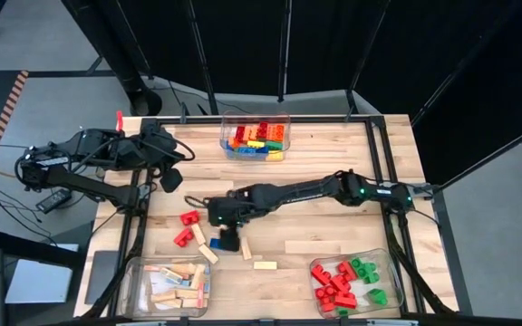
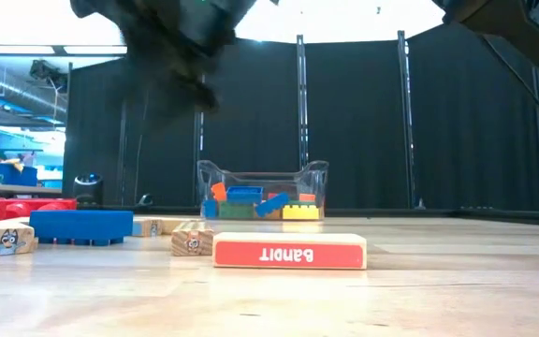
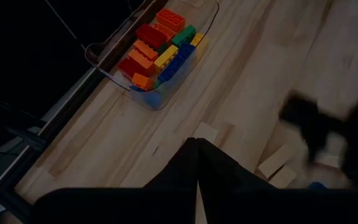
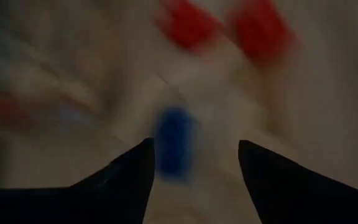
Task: Sort blocks by size
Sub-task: Put the white block into the bottom left transparent bin
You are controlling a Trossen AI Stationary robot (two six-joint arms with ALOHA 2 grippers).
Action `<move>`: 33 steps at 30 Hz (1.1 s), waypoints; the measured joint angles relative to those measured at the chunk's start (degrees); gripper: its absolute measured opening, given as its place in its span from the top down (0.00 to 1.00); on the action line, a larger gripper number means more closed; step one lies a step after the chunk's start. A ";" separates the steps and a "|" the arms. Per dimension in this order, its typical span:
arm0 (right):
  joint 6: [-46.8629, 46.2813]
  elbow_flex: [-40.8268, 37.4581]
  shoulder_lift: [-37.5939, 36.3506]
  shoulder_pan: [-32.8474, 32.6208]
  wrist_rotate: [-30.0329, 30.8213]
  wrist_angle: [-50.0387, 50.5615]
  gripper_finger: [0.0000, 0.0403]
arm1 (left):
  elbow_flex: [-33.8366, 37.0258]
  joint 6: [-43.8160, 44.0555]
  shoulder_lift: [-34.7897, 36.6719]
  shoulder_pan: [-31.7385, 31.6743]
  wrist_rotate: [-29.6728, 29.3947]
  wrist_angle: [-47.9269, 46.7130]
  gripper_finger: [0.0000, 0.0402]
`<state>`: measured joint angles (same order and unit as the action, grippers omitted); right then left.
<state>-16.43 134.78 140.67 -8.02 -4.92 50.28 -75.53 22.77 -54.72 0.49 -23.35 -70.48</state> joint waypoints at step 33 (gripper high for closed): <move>-1.48 -17.57 -1.00 3.05 -0.16 -1.76 0.45 | 0.00 -0.20 -0.02 0.00 -0.01 -0.04 0.97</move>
<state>-17.91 117.21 139.67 -4.97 -5.08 48.52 -75.53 22.57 -54.74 0.49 -23.35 -70.52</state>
